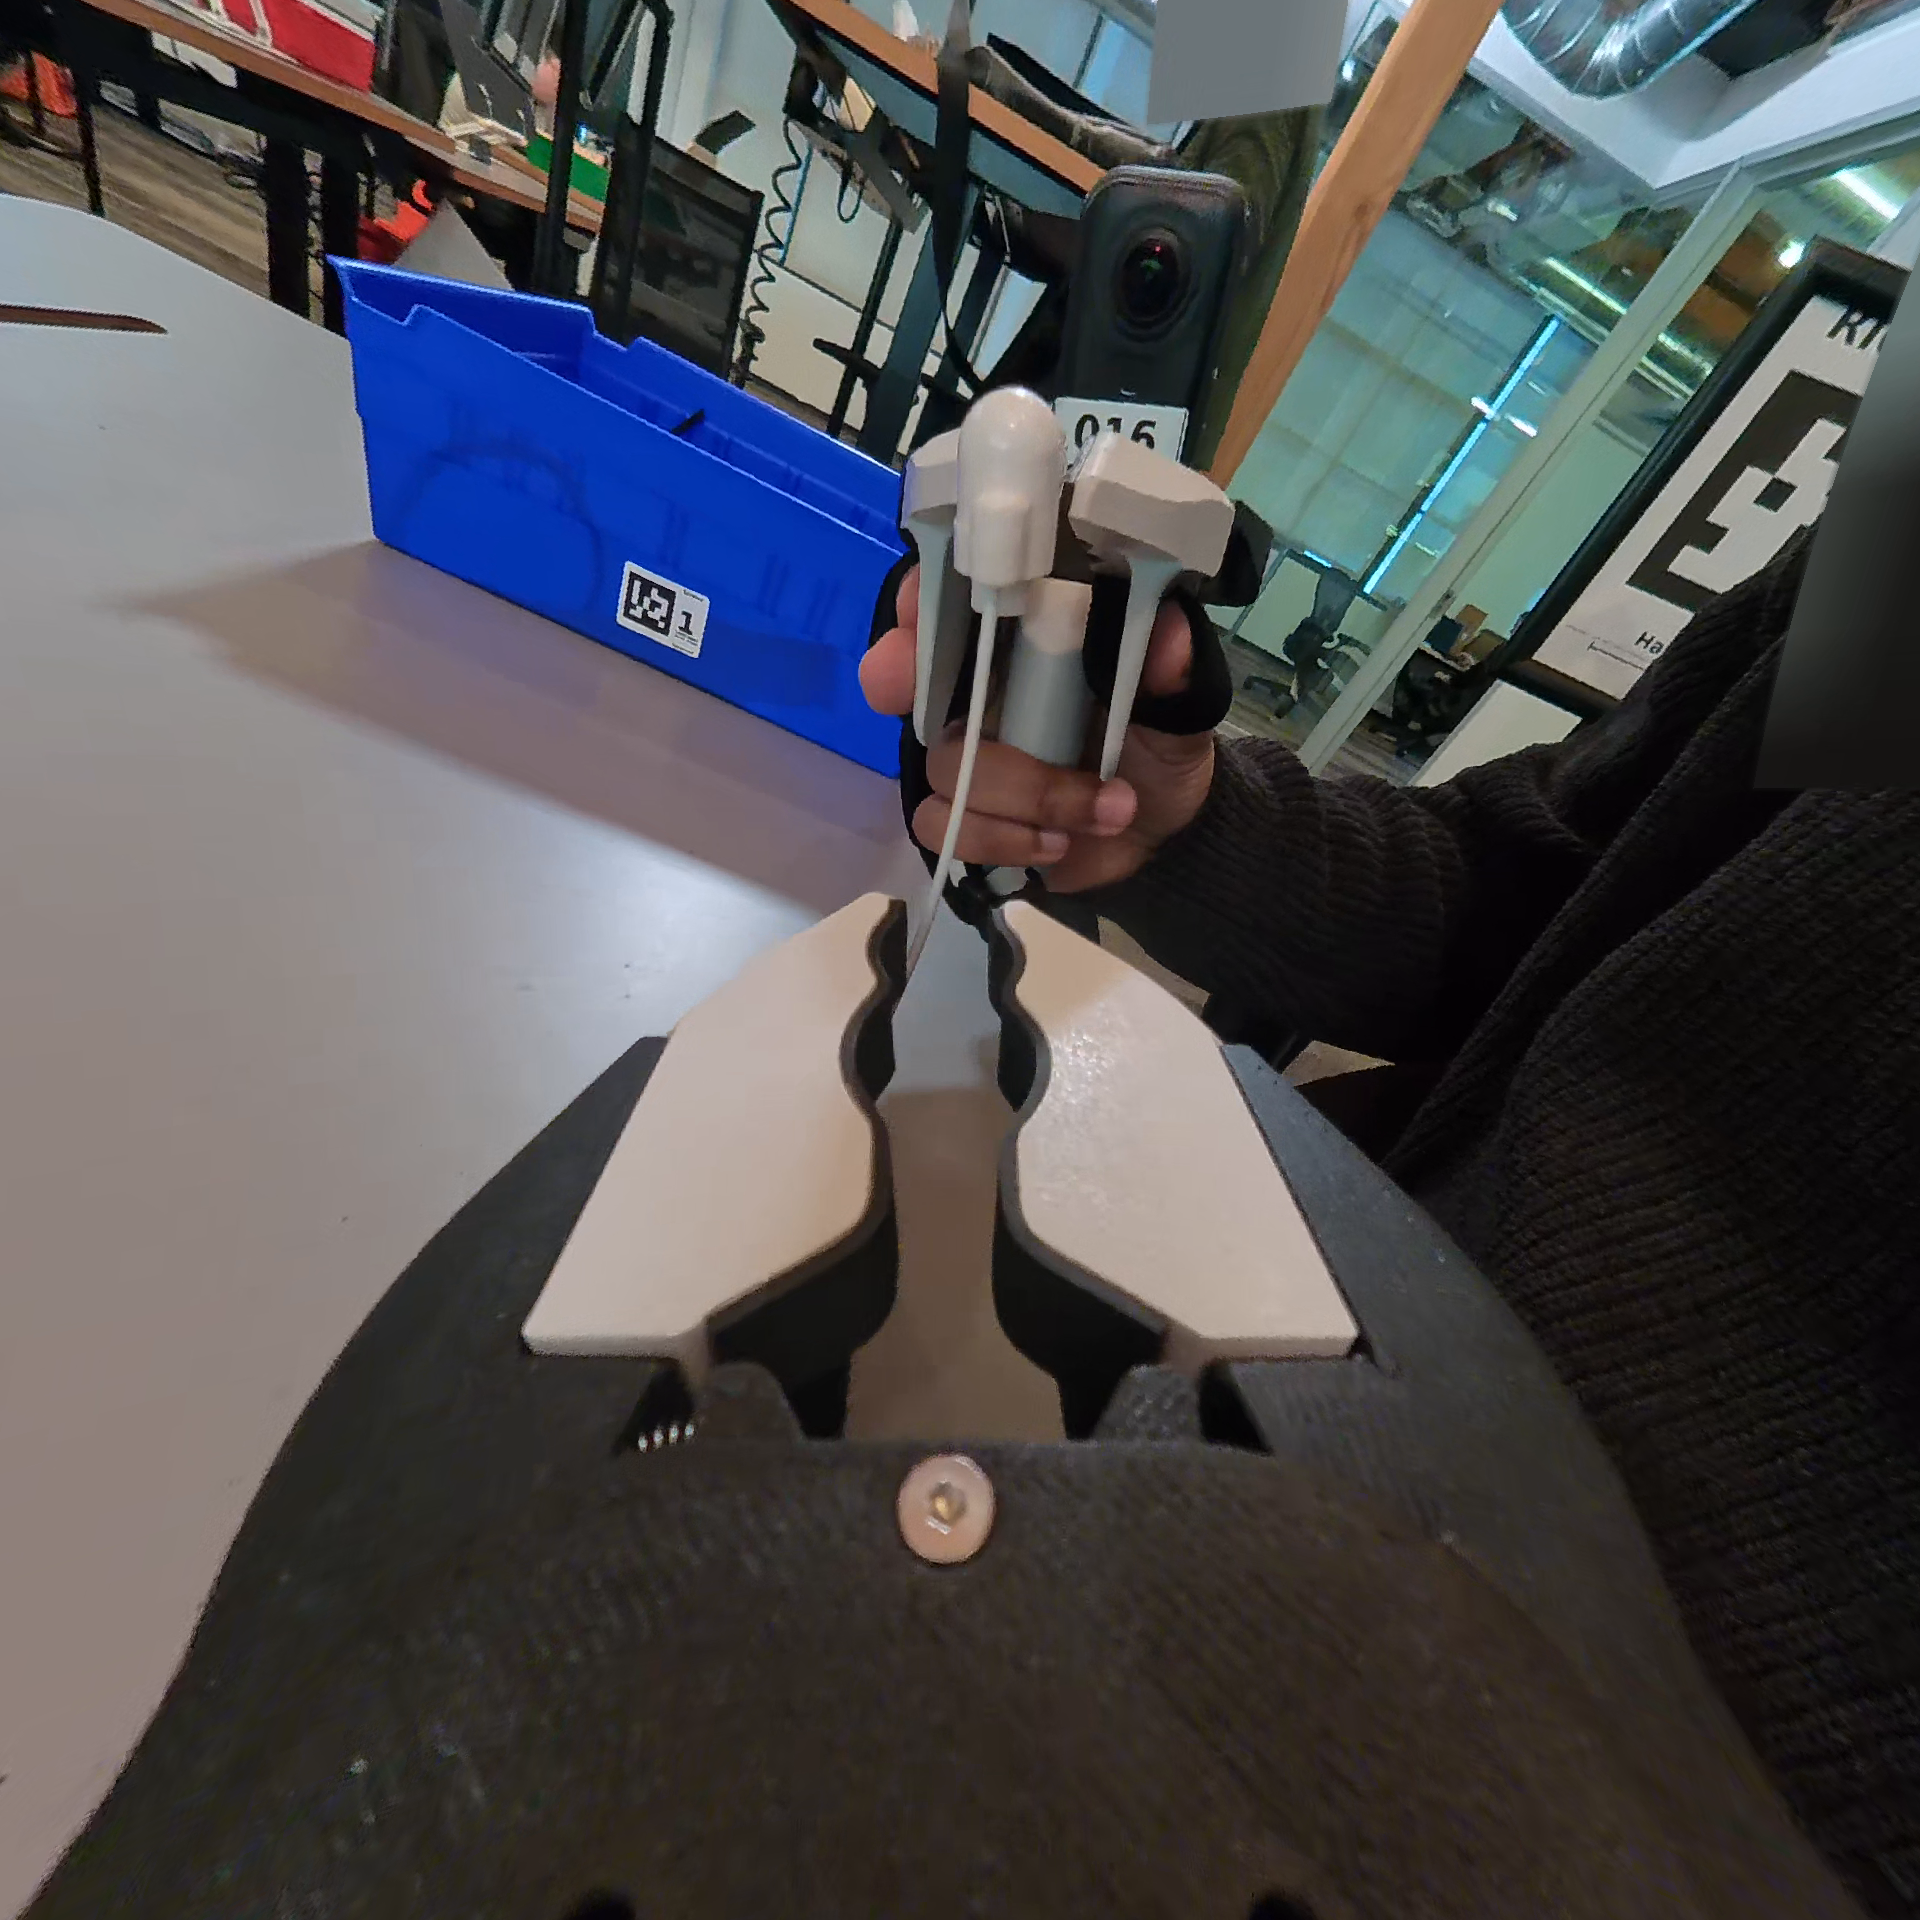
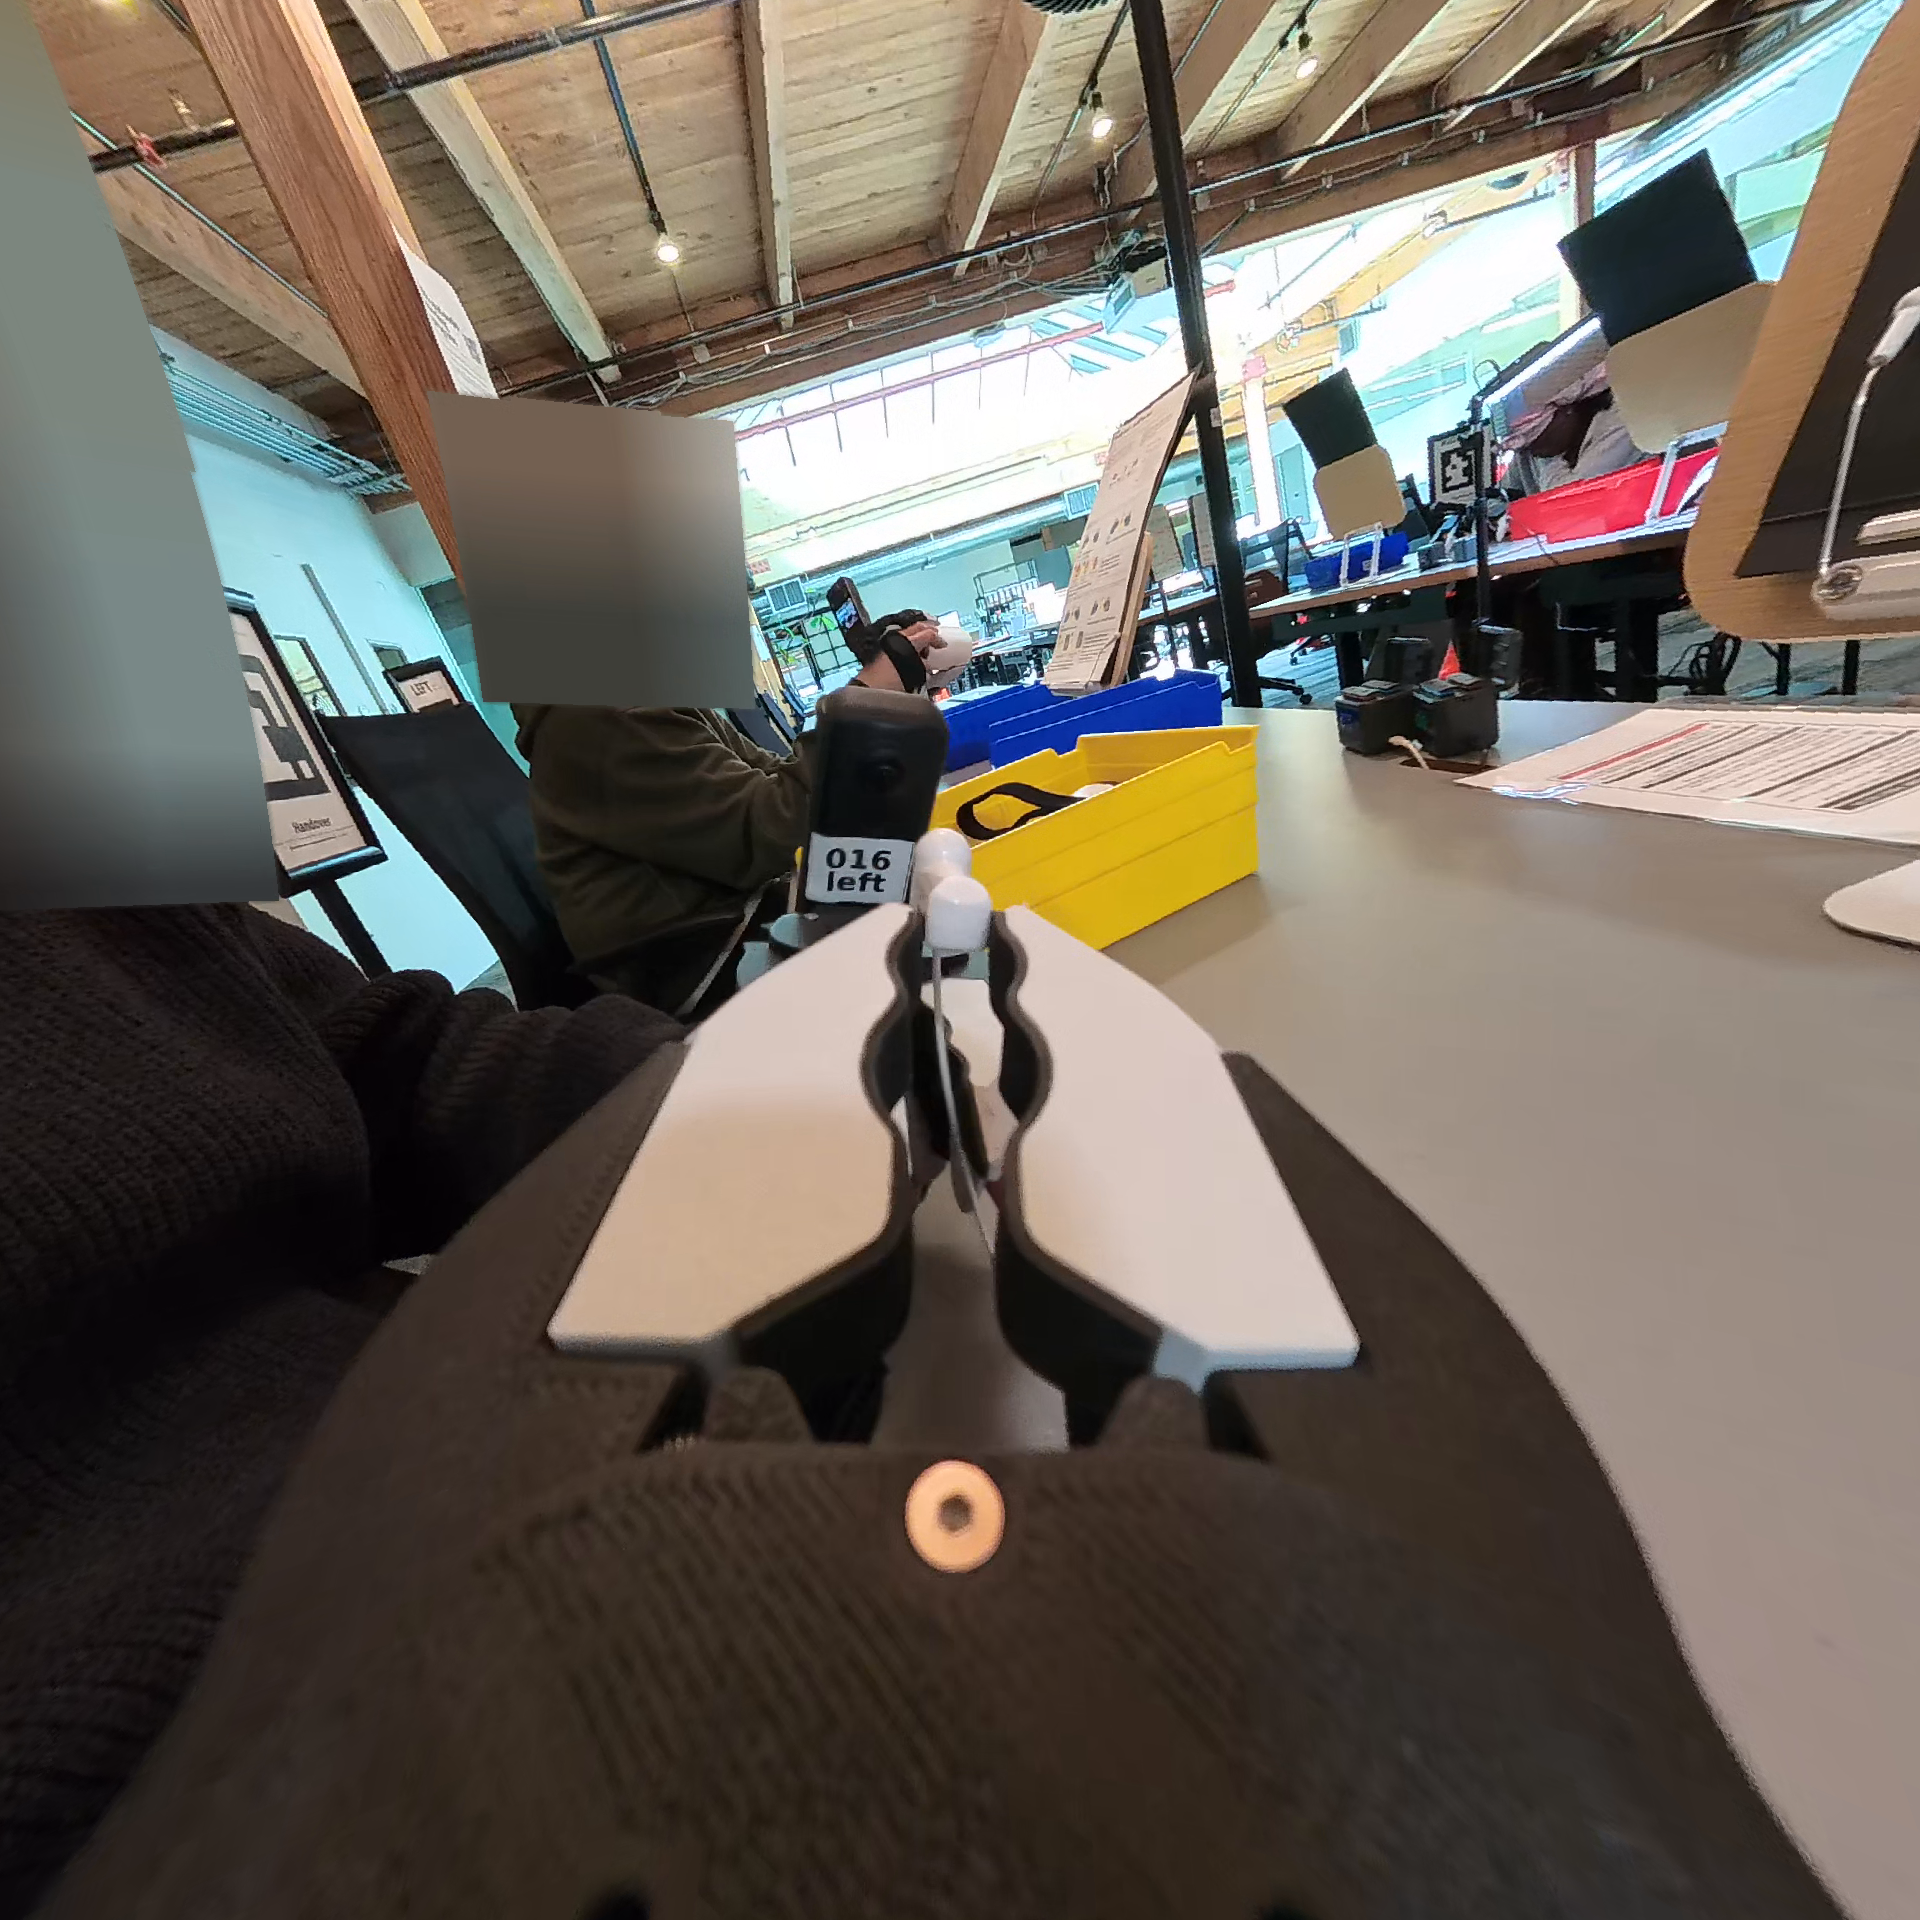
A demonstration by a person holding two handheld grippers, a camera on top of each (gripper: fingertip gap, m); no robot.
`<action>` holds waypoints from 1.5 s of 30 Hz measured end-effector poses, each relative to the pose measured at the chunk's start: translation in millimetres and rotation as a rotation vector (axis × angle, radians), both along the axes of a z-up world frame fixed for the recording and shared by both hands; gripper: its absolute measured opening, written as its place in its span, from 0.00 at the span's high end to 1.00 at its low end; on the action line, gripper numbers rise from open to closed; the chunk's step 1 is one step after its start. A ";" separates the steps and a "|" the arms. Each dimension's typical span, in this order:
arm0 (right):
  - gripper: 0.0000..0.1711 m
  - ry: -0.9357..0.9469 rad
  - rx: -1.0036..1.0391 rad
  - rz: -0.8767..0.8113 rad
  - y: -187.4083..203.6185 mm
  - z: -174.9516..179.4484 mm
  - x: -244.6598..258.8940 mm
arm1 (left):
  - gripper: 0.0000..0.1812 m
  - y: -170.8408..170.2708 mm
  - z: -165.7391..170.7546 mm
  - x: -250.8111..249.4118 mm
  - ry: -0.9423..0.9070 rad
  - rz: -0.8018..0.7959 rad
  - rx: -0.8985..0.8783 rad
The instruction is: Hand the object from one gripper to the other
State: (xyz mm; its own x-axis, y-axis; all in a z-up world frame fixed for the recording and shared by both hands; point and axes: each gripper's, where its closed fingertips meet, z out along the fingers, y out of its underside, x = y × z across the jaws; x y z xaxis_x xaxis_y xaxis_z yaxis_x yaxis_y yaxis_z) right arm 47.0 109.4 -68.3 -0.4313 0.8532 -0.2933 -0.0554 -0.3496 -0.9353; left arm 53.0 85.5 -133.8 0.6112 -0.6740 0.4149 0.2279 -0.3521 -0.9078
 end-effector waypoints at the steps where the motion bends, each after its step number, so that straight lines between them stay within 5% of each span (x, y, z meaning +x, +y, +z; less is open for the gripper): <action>1: 0.93 0.000 -0.003 0.000 0.2 0.1 0.0 | 0.91 0.2 -0.4 0.3 0.007 0.002 0.003; 18: 0.93 -0.023 -0.018 -0.001 1.5 -3.7 -2.5 | 0.89 0.8 2.9 0.8 0.029 0.027 0.070; 45: 0.93 -0.009 0.016 0.028 -14.4 -7.3 -7.5 | 0.92 -3.0 27.8 -8.9 -0.225 -0.005 0.076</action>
State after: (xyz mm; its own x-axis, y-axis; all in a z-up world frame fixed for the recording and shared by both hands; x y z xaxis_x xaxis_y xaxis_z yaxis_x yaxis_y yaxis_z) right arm 39.5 95.0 -75.6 -0.4522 0.8457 -0.2833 -0.0376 -0.3355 -0.9413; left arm 44.1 82.4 -106.0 0.5057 -0.7110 0.4886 0.4263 -0.2864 -0.8580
